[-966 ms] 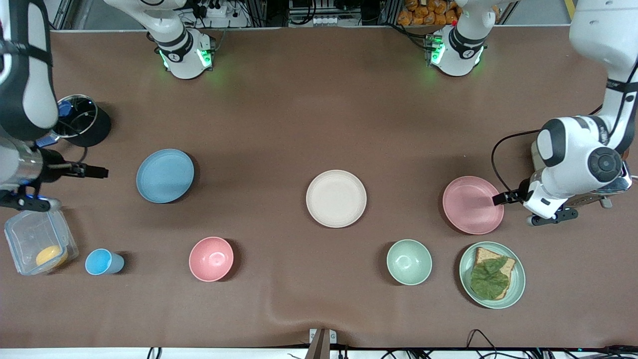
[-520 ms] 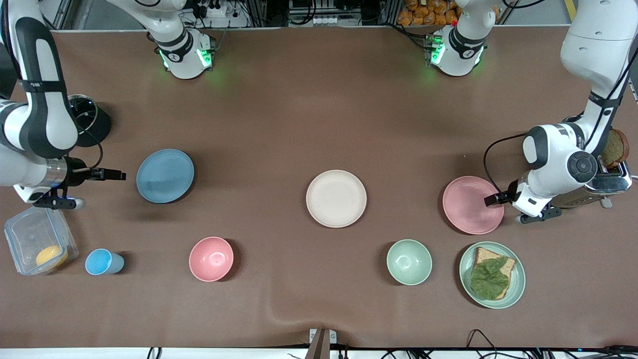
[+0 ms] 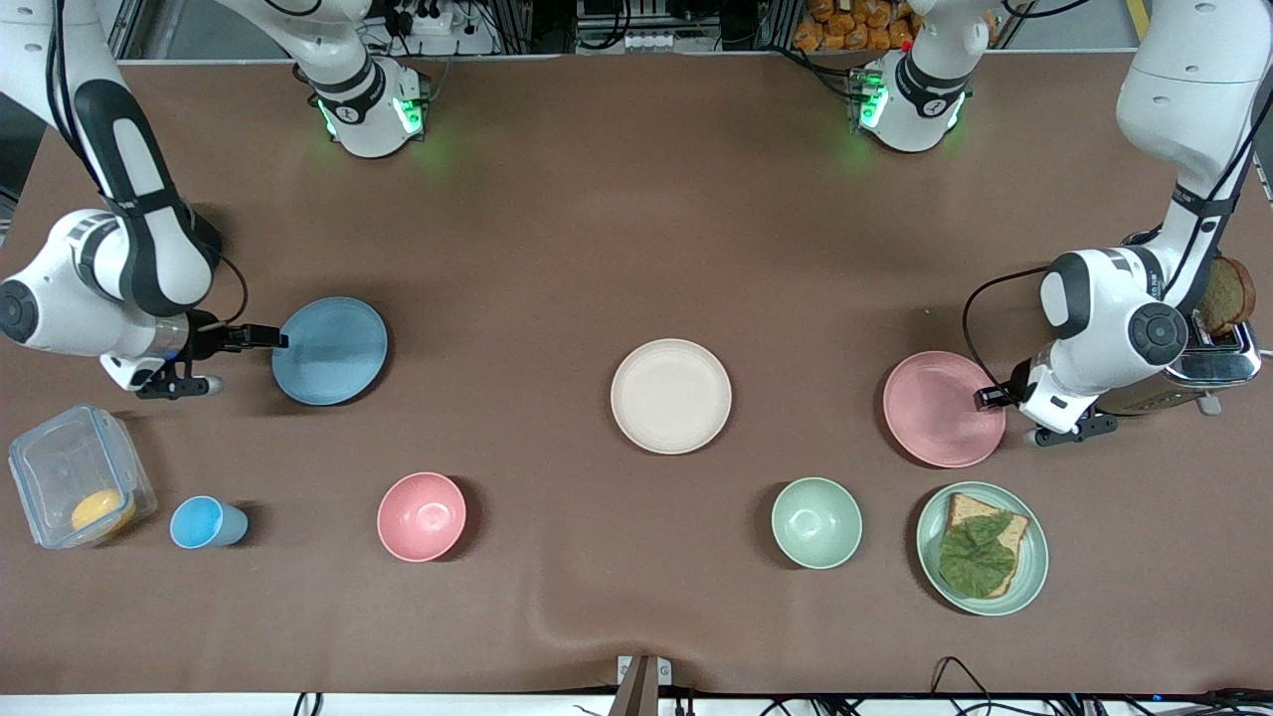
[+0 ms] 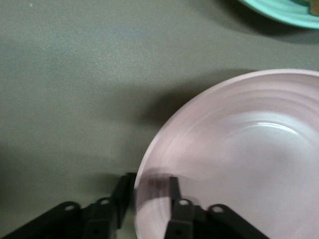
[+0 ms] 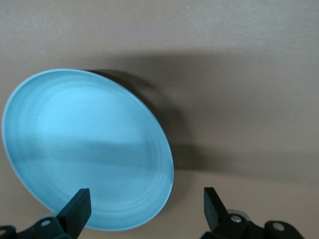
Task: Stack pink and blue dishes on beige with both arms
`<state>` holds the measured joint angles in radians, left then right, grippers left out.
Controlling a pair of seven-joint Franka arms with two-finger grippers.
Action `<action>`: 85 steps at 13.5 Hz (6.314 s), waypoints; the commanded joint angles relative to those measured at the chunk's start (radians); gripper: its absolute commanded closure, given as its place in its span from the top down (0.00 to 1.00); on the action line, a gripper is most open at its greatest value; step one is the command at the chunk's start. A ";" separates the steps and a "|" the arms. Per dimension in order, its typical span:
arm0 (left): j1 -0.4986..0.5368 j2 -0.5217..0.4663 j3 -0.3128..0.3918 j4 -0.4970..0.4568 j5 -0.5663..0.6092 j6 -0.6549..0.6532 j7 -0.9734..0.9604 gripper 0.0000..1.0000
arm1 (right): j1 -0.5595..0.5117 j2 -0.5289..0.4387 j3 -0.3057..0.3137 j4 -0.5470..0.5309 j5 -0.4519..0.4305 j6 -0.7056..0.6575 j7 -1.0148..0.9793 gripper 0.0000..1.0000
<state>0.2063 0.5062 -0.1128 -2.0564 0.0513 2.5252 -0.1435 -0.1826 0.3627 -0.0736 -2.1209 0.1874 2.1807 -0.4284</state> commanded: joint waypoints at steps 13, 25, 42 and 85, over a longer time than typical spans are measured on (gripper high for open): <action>-0.001 -0.175 -0.186 0.217 -0.068 -0.346 -0.083 0.00 | -0.005 0.101 0.015 0.010 0.035 0.057 -0.105 0.00; -0.214 -0.057 -0.439 0.239 -0.090 -0.343 -0.648 0.00 | 0.045 0.101 0.015 0.292 0.035 -0.320 -0.047 0.00; -0.285 0.127 -0.433 0.239 0.153 -0.095 -0.702 0.00 | 0.150 0.101 0.015 0.449 0.037 -0.449 0.111 0.00; 0.113 -0.456 -0.433 0.542 0.085 -0.905 -0.331 1.00 | 0.759 0.435 0.020 0.693 0.511 -0.136 0.588 0.00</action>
<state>0.3148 0.0457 -0.5421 -1.5709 0.1578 1.6898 -0.5051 0.5424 0.7679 -0.0446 -1.4627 0.6619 2.0269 0.1503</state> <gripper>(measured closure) 0.000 0.956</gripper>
